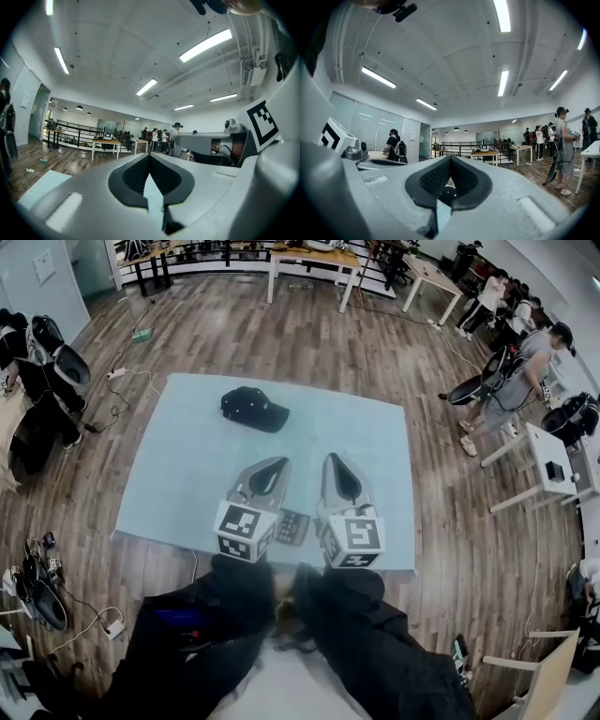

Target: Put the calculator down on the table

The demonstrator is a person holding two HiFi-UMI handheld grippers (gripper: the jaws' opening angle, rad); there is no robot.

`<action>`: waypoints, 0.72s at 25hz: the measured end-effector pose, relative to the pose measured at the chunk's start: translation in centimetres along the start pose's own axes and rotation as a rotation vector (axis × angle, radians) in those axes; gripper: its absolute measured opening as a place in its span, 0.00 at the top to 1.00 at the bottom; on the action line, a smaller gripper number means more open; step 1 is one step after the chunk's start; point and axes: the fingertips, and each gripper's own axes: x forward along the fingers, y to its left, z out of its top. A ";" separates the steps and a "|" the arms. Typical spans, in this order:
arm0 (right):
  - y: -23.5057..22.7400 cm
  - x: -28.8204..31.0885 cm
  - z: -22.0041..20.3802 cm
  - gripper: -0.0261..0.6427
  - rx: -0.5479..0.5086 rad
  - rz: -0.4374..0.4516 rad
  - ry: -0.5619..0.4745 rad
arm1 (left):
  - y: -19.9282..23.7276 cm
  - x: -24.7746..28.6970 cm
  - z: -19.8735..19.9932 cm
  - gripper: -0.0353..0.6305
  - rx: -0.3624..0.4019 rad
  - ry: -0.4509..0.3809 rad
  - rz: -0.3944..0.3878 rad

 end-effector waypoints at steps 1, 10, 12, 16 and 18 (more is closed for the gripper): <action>0.0 0.0 -0.1 0.97 0.002 0.002 0.002 | 0.0 0.0 -0.1 0.95 -0.001 0.003 0.001; -0.7 0.1 0.1 0.97 0.010 0.021 0.013 | -0.5 0.9 -0.1 0.95 -0.008 0.021 0.009; -1.2 0.0 0.1 0.97 0.013 0.021 0.016 | -0.9 1.2 -0.1 0.95 -0.009 0.025 0.010; -2.2 0.4 0.1 0.97 0.010 0.022 0.016 | -1.1 2.2 -0.1 0.95 -0.006 0.025 0.009; -2.4 0.7 0.1 0.97 0.007 0.030 0.011 | -1.1 2.7 -0.1 0.95 -0.005 0.023 0.010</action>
